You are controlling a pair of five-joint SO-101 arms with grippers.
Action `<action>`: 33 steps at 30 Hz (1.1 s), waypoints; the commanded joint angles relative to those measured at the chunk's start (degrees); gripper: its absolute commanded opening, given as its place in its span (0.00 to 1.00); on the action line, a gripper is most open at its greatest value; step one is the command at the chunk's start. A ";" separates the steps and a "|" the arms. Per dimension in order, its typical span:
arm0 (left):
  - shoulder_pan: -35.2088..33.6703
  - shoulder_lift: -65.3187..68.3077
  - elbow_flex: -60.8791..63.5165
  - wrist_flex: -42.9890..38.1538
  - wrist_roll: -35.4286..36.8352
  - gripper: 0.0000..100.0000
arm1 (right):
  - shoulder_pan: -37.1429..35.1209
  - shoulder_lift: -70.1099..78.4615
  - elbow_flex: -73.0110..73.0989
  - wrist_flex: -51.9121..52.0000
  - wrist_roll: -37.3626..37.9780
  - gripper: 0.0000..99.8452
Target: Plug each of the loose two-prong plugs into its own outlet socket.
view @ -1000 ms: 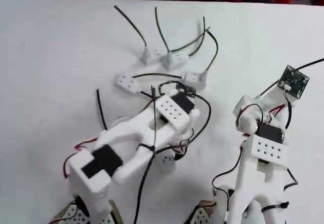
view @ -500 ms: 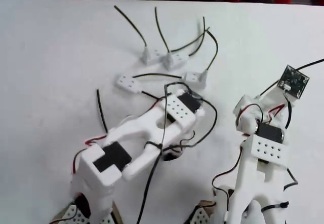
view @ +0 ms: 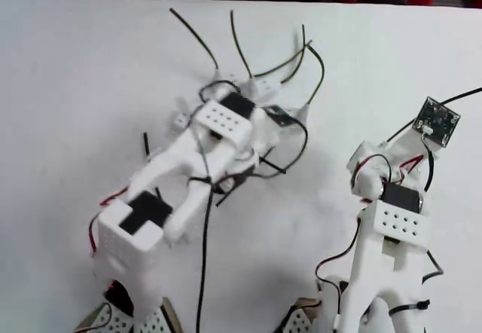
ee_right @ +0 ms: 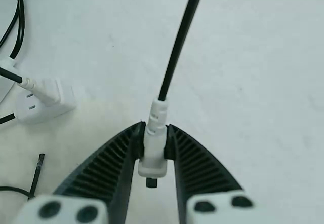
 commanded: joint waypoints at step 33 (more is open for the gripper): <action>-1.54 -21.05 35.69 -19.60 -14.95 0.17 | 0.48 -1.27 -0.44 -0.75 0.18 0.02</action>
